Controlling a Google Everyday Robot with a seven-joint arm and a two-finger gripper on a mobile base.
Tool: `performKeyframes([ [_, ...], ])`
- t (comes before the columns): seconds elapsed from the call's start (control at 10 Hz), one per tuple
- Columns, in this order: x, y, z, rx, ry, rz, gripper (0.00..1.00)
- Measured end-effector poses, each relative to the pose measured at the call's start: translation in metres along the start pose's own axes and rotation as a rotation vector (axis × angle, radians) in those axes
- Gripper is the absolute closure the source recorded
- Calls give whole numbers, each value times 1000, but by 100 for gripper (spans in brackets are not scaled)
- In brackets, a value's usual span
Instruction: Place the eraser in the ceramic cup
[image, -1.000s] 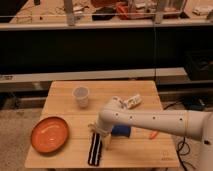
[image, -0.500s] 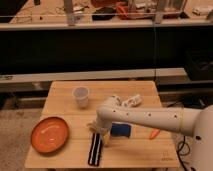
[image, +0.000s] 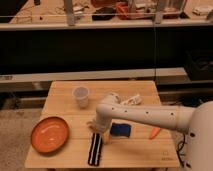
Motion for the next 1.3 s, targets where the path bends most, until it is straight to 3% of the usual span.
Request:
performKeyframes([
  [1.3,9,-9,8,-18,9,-37,20],
])
